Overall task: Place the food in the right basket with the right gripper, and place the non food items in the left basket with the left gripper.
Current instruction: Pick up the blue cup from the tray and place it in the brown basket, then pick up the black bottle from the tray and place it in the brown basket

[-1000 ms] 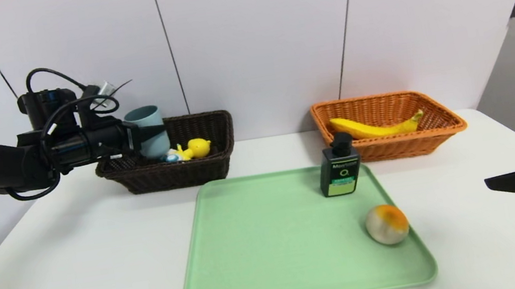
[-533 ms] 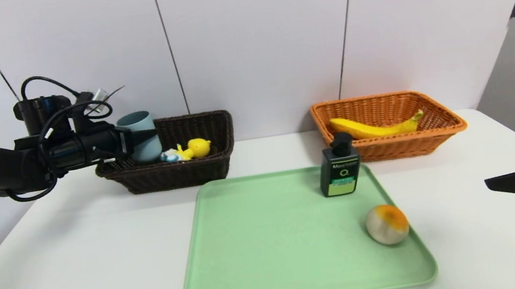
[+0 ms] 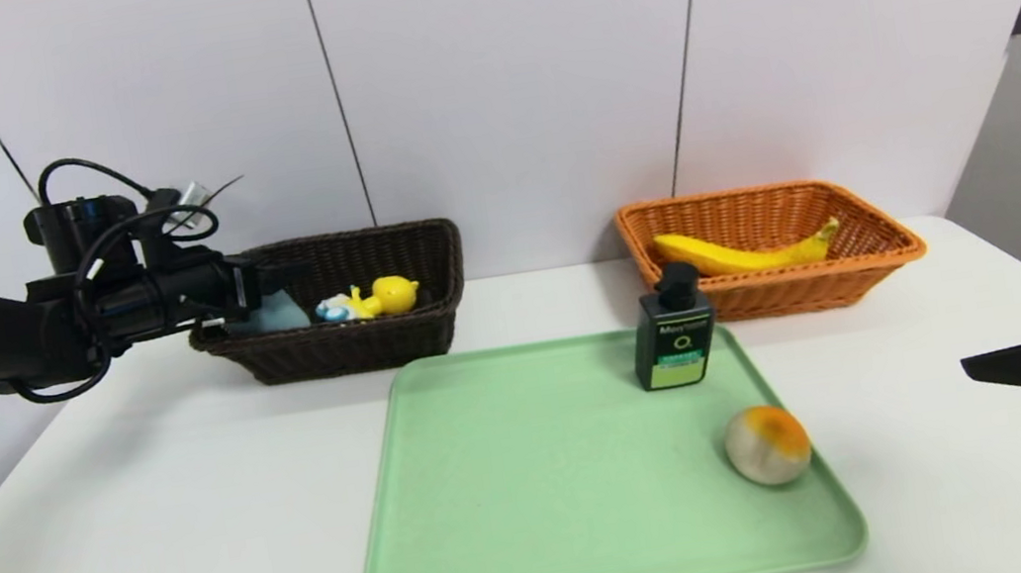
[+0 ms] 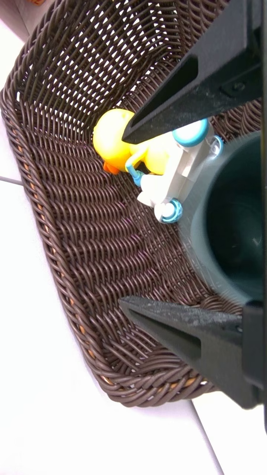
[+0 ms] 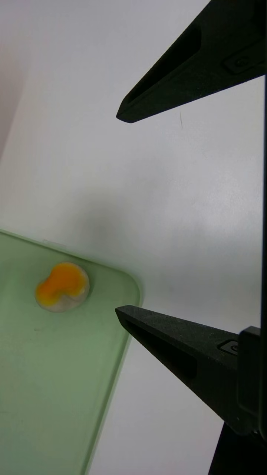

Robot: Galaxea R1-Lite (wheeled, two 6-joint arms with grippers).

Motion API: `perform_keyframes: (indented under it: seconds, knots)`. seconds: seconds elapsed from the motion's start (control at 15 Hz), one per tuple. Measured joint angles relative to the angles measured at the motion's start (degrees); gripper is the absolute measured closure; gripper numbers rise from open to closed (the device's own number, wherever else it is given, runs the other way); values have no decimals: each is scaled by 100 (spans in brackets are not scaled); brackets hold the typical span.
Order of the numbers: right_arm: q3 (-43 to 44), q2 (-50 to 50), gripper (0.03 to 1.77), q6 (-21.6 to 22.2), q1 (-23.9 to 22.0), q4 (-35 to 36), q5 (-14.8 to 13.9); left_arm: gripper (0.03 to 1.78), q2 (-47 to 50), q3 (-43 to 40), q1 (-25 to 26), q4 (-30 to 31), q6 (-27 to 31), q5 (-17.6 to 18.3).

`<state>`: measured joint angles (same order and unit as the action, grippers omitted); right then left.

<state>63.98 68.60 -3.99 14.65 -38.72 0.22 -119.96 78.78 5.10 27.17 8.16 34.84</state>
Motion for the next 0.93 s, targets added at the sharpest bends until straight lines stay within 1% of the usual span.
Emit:
perform_keyframes:
  seconds: [0.4, 0.47, 0.8, 0.93]
  knots:
    - [0, 0, 11, 16, -7, 7, -6, 22, 422, 132, -56, -50, -56, 0]
    - [0, 0, 11, 20, -7, 11, -9, 20, 529, 179, -124, -55, -168, -6]
    - [2, -11, 11, 30, 0, 18, 5, 16, 1080, 144, -716, -173, -1262, -50]
    - [7, -22, 11, 38, 0, 18, -9, 15, 1276, 13, -840, -184, -1487, -48]
